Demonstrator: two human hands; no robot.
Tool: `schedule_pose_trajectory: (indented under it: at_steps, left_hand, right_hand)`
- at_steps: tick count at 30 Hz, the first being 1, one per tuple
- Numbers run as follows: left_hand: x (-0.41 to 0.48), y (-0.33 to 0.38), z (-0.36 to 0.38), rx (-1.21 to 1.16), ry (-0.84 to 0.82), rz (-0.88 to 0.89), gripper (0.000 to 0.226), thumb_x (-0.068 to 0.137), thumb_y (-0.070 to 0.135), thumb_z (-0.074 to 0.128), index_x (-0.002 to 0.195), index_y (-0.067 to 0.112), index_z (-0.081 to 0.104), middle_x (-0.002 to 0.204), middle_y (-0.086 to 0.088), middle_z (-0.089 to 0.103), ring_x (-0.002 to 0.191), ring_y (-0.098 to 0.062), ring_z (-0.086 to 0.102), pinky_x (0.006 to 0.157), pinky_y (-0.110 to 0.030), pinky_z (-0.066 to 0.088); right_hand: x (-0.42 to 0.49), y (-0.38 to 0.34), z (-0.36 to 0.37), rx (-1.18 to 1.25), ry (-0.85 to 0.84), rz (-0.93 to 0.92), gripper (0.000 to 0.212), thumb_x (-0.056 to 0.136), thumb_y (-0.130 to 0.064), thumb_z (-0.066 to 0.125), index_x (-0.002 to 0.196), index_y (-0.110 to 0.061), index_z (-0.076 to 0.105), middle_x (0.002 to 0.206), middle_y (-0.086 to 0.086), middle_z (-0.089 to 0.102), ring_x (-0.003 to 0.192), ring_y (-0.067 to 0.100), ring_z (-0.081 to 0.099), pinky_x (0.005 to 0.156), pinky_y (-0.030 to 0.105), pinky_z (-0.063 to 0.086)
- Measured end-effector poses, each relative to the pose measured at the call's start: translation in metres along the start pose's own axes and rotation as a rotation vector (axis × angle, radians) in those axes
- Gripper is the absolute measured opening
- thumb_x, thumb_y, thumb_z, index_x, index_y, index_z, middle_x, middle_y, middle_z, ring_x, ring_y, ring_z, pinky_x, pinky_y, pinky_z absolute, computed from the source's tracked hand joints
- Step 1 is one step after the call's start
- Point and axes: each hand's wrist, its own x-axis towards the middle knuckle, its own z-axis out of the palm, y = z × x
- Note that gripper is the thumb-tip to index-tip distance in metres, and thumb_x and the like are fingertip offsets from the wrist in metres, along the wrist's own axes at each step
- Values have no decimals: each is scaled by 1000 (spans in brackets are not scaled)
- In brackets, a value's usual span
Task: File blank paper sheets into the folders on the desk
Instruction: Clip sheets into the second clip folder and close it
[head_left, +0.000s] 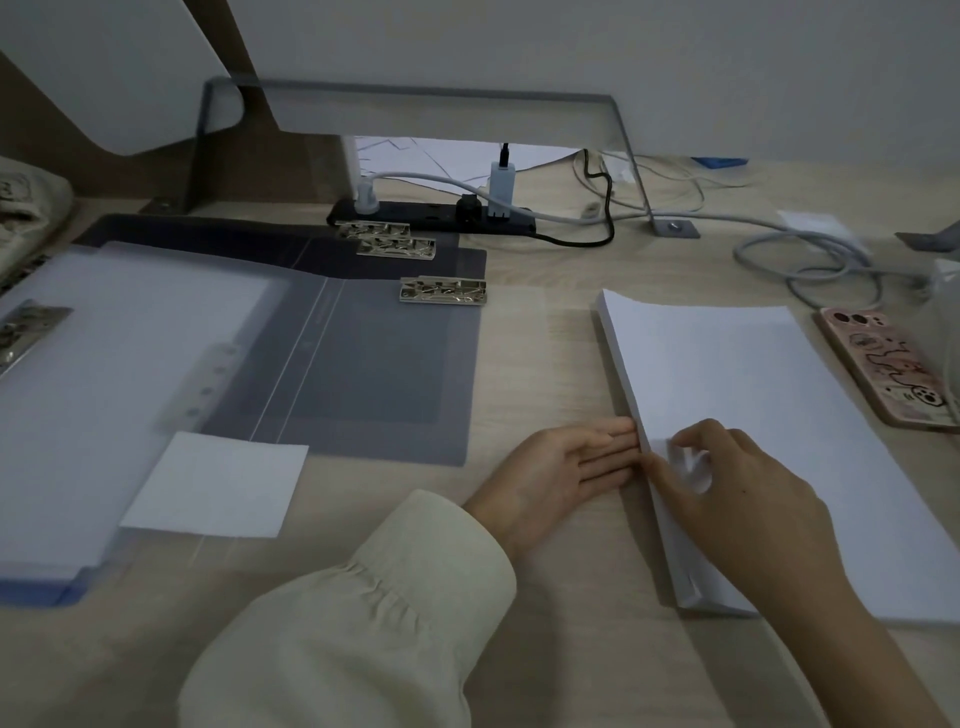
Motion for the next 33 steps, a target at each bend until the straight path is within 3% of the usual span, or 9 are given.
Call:
schedule_pose_trajectory:
  at_steps: [6,16,22,26,33]
  left_hand:
    - [0,0,-2,-20,-3,-5,40,95,7,33,132,-1,46,137,-17,51,119,-20,52,99,-29,43]
    - [-1,-1,-3,19,-19,0,42,95,7,34,135,0,43,138,-15,50,128,-23,48,103,-29,40]
    - [0,-1,-3,29,-12,1,41,95,8,35,134,0,44,138,-16,50,125,-22,50,102,-30,41]
    - [0,-1,-2,33,0,1,41,94,8,35,134,0,44,137,-16,51,122,-21,51,103,-30,41]
    - [-2,-1,2,68,47,10,38,94,6,37,130,0,49,135,-15,53,122,-22,52,100,-28,44]
  right_hand:
    - [1,1,-2,54,-29,8,42,86,-51,48,113,-20,57,111,2,63,89,22,62,73,32,49]
    - [1,0,-2,52,-26,21,43,84,-51,51,113,-19,57,110,2,63,87,20,61,70,30,48]
    - [2,2,-1,57,-35,34,41,86,-49,50,114,-20,57,112,2,62,86,18,58,71,29,46]
    - [3,2,-1,90,-34,50,33,89,-41,50,113,-19,57,109,2,62,79,13,50,69,28,43]
    - [3,0,-6,91,-74,60,22,93,-31,44,105,-16,55,95,1,61,70,16,54,59,25,39]
